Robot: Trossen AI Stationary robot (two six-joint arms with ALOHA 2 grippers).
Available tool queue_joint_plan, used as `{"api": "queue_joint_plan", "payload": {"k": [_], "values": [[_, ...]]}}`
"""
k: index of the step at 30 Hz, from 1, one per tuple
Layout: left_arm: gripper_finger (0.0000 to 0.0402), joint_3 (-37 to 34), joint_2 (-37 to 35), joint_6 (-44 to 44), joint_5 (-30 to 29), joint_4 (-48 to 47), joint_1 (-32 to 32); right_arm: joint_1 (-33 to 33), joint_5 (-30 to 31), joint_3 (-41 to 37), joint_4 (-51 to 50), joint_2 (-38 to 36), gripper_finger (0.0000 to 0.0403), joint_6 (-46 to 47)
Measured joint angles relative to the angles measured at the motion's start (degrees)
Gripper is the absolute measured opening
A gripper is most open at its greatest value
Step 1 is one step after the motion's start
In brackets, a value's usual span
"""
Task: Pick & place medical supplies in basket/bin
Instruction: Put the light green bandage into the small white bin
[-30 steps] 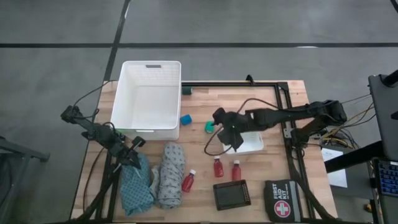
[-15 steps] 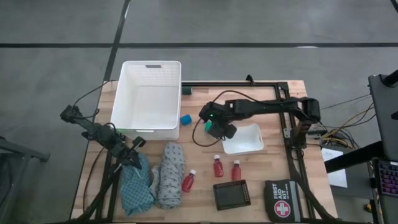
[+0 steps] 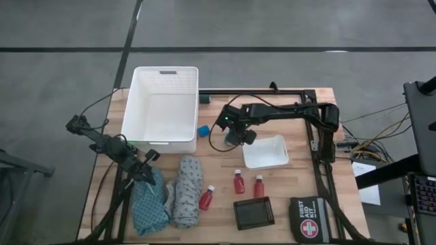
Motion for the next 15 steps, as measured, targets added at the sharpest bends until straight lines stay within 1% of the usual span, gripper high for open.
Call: {"api": "queue_joint_plan", "payload": {"k": [6, 15], "values": [[0.0006, 0.0, 0.0, 0.0, 0.0, 0.1, 0.0, -0.3, 0.0, 0.0, 0.5, 2.8, 0.0327, -1.0], [0.0006, 0.0, 0.0, 0.0, 0.0, 0.1, 0.0, -0.5, -0.5, 0.0, 0.4, 3.7, 0.0327, -1.1]]}}
